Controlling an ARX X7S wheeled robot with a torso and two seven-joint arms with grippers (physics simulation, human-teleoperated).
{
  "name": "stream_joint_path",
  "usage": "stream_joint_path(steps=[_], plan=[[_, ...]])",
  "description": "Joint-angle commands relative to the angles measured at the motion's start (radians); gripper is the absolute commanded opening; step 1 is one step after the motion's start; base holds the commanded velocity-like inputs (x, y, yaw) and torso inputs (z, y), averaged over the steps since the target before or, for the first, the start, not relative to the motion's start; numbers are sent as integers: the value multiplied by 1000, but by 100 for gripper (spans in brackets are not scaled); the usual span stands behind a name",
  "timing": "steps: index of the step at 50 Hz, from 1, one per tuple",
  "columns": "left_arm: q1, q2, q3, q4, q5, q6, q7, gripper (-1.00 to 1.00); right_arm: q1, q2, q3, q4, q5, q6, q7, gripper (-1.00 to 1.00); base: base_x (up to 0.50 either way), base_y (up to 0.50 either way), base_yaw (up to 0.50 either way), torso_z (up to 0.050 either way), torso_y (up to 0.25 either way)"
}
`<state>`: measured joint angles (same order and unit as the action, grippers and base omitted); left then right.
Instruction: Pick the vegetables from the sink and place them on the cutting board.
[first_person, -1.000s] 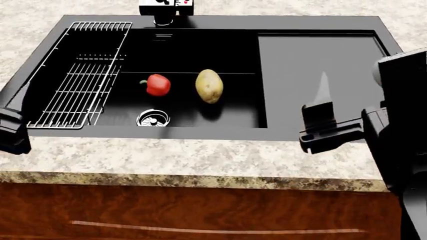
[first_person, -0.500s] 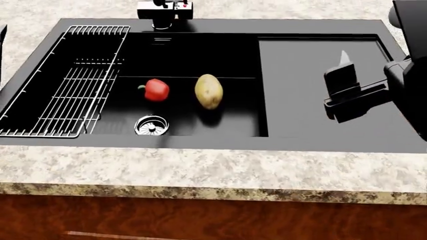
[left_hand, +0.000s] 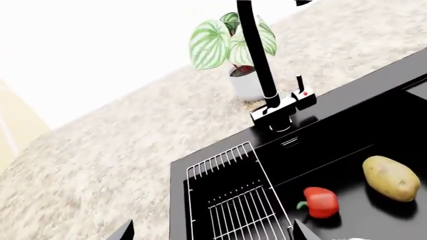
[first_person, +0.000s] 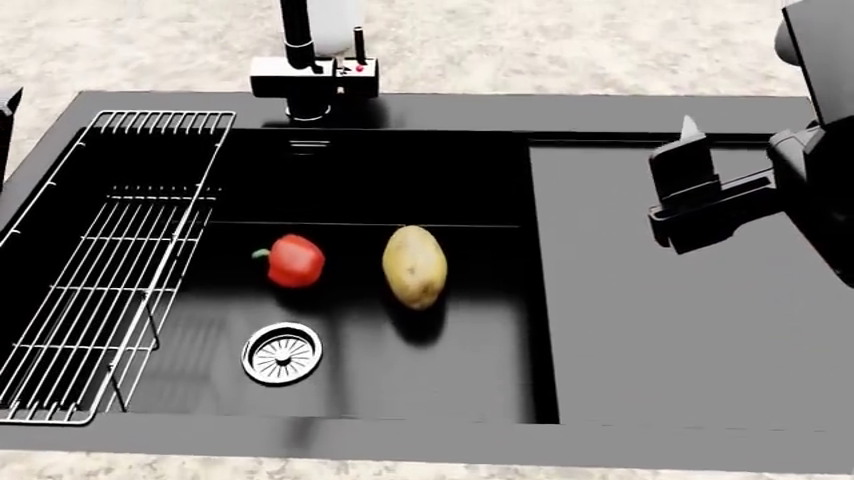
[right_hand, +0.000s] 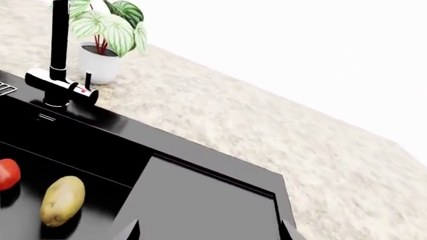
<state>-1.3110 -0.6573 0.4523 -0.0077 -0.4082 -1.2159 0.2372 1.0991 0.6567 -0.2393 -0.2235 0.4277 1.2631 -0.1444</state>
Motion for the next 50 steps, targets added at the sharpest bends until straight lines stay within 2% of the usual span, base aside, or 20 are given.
stream_joint_path(steps=[1, 9, 11, 12, 13, 16, 18, 36, 39, 47, 50], plan=[[16, -14, 7, -7, -10, -15, 10, 100, -22, -11, 1, 8, 4, -9, 6, 100, 500, 23, 0, 0, 0], [41, -6, 10, -24, -8, -7, 1, 100, -36, -7, 11, -5, 12, 1, 10, 100, 500, 25, 0, 0, 0], [49, -33, -1, -8, -19, -13, 14, 100, -34, -10, 17, 3, 12, -4, 12, 100, 500, 25, 0, 0, 0], [56, 5, 8, -16, -10, -14, -12, 100, -37, -10, 16, -1, 13, -1, 13, 100, 500, 27, 0, 0, 10], [58, 7, 9, -16, -10, -14, -12, 100, -38, -10, 15, -2, 13, -2, 14, 100, 500, 23, 0, 0, 0], [50, -36, 2, 7, -30, -28, 22, 100, -33, -12, 10, -1, 14, 0, 13, 100, 500, 23, 0, 0, 0], [50, -11, 9, -6, -22, -25, 6, 100, -34, -14, 11, 2, 14, -2, 14, 100, 500, 23, 0, 0, 0], [70, -13, 23, -9, -19, -23, 0, 100, -49, -11, 3, -2, 19, 8, 20, 100, 474, 24, 0, 0, 2], [59, -43, 19, 7, -33, -30, 27, 100, -43, -15, -9, 2, 20, 3, 13, 100, 341, 26, 0, 0, 0], [77, -40, 25, 1, -34, -22, 25, 100, -44, -77, -10, 8, 60, 25, 1, 100, 118, 16, 0, 0, 0], [79, -57, 18, 11, -42, -26, 35, 100, -36, -115, -66, 15, 79, 57, -20, 100, 0, 0, 0, 0, 0]])
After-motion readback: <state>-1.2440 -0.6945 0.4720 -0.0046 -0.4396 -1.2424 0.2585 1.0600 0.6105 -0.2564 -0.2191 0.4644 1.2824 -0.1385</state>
